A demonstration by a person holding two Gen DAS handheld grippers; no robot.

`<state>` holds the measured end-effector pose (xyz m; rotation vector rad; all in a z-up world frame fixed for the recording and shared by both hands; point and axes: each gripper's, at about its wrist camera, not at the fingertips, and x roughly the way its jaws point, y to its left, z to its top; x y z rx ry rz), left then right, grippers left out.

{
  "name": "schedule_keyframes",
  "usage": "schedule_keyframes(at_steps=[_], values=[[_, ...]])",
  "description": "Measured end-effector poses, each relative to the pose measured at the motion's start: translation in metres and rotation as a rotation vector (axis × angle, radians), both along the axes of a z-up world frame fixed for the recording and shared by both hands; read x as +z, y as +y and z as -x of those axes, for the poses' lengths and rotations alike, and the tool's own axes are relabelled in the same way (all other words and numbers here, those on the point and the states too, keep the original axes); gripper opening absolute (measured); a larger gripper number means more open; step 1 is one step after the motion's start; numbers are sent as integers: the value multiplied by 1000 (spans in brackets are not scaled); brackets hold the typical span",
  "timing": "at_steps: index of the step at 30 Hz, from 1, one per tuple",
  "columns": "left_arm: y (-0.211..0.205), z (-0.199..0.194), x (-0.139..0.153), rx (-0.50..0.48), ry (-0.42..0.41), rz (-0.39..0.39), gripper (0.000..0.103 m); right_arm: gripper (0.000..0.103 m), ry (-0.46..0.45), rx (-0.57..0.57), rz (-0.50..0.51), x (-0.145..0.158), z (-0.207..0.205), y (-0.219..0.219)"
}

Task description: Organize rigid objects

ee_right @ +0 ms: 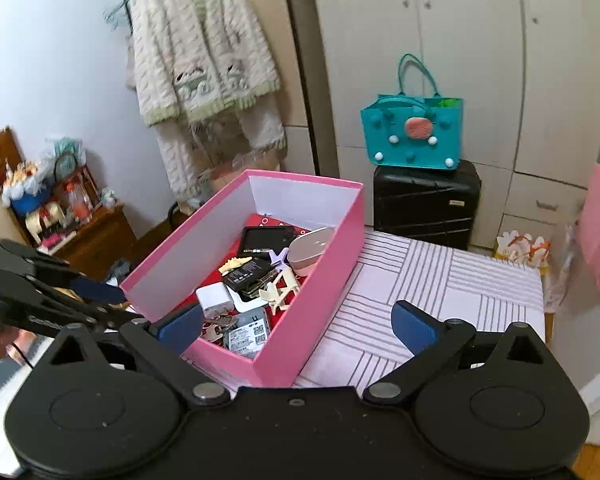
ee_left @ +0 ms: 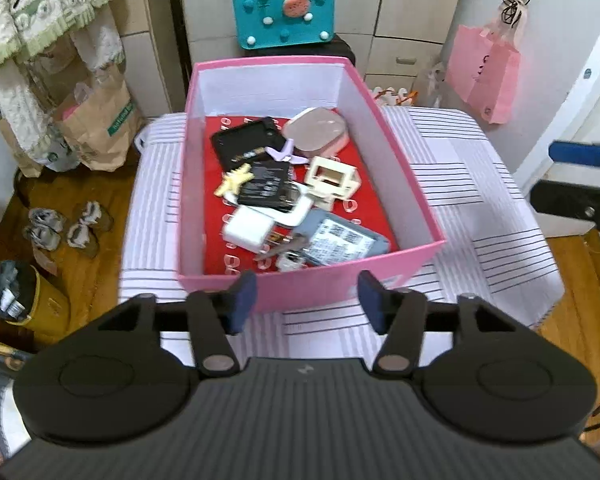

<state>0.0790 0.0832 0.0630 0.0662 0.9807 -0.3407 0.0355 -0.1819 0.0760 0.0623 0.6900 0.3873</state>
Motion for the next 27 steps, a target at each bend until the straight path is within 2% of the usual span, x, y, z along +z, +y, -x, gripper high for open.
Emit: schedule_keyframes(at_steps=[3,5,8,11,15,19,22,27], values=[[-8,3,-2,18,32,48,75,102,-38,19,1,3,19,-10],[-16,7,-3,12,25,41,89,102,-37,-27,-27,5,28,-21],[-26,13,-5,12,4,11,99,102,-25,-76,-8,3,37,-26],[-32,16,-11,24,1,-7,99,102,-33,-156,73,-6,46,-23],[-37,17,-19,42,23,-16,99,102,-44,-212,97,-18,53,-20],[-44,23,-21,73,-20,-77,99,102,-69,-240,141,-18,60,-17],[-44,27,-19,98,-12,-59,99,103,-50,-275,102,-16,62,-20],[-42,29,-19,134,16,-21,100,103,-23,-349,146,-17,66,-19]])
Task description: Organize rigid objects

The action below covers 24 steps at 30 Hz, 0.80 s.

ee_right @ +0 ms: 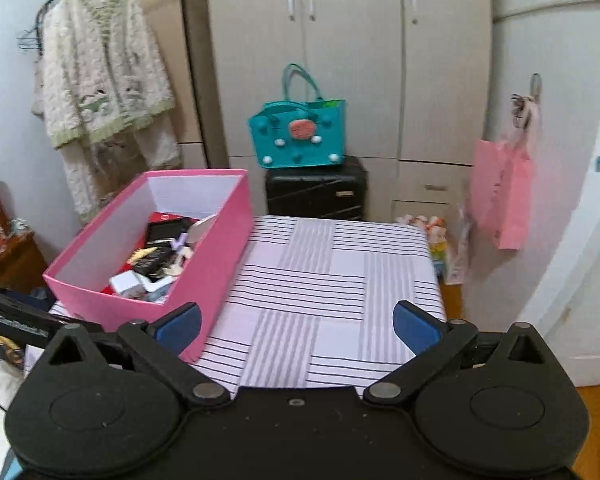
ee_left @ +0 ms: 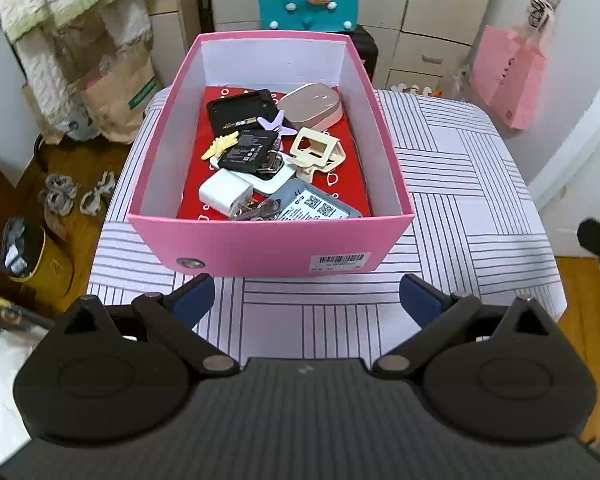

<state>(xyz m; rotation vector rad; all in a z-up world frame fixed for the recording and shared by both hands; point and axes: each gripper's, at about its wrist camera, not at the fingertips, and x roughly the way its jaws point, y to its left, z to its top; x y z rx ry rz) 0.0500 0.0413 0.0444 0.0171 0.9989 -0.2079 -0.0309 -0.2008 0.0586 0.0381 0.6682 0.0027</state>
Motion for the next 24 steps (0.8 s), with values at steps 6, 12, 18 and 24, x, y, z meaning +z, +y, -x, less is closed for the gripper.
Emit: schedule_keyframes(at_steps=[6,12,18,24], values=[[-4,13,0,20,-14,44,100,103,112,-122,27,-3,3,2],[-11,21,-1,31,-58,-3,101,103,133,-125,-8,-9,5,-2],[-15,23,-5,5,-49,-17,101,103,162,-134,32,-15,7,5],[-15,24,-5,10,-56,-17,103,103,158,-124,16,-12,11,3]])
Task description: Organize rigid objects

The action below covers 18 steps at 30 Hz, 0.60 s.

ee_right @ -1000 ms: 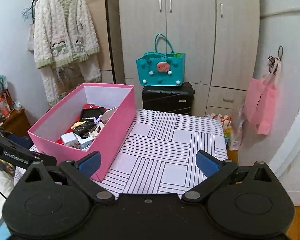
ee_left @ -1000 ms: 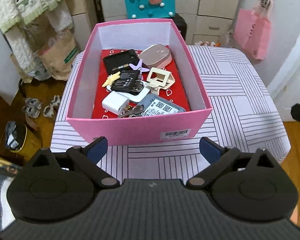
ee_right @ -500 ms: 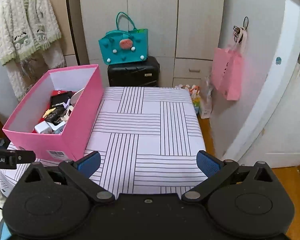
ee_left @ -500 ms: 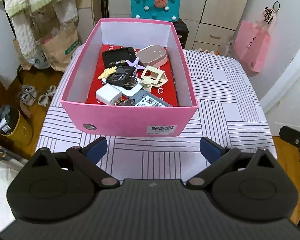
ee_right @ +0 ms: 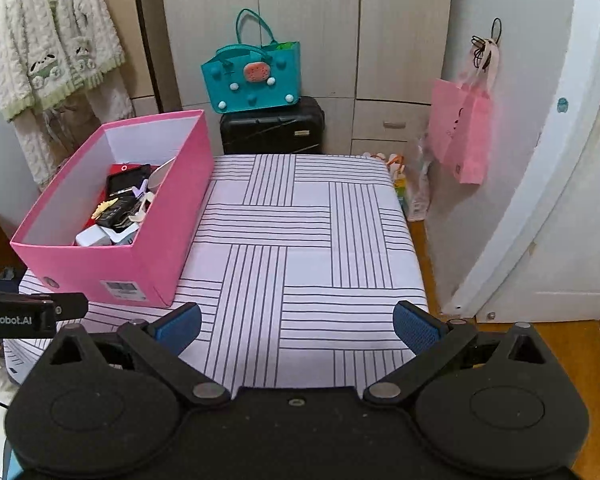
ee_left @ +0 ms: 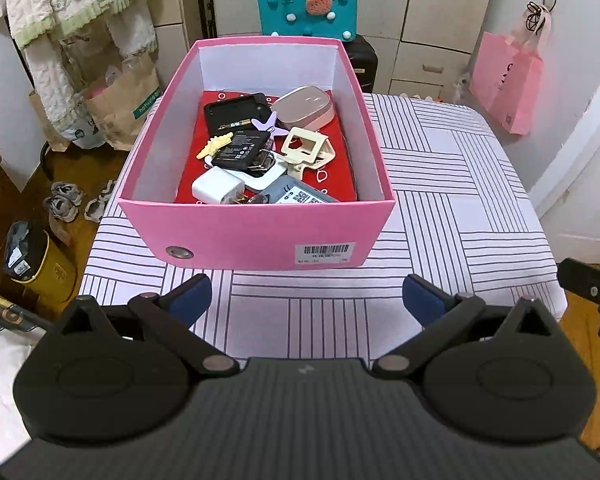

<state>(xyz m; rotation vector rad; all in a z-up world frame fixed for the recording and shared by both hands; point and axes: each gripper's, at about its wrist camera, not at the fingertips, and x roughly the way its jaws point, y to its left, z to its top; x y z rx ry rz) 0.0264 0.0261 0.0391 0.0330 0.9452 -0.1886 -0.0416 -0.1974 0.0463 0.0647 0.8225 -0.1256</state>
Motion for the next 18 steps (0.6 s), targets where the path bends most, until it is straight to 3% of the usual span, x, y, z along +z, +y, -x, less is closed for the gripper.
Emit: schedule_keyframes(at_steps=[18], values=[[-5,1,1,18,-43,-15,103,103,-14,-4,0,0,-6,-3]])
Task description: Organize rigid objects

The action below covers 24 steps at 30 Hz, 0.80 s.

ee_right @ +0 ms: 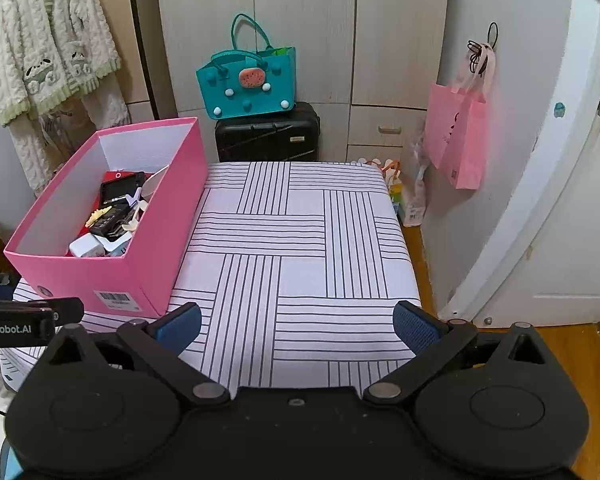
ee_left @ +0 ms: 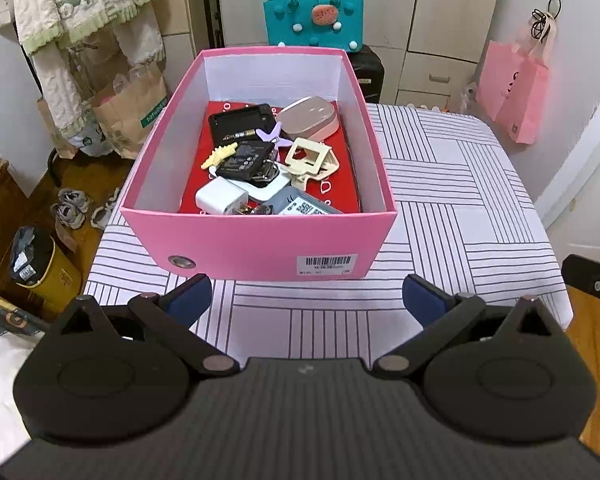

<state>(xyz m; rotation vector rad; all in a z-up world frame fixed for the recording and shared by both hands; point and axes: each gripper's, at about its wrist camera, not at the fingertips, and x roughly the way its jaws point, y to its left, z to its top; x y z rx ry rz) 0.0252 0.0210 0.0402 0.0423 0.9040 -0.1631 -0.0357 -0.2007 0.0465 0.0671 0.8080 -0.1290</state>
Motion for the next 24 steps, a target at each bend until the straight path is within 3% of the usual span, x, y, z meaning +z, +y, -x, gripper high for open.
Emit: schedule_keyframes(at_steps=[6,24], values=[[-4,6,4,-12,-52,-29,103,103,-12,-11,15,-1,4,0],[-3,18,6,-25,-58,-28,103,103,-16,9,31,0,7,4]])
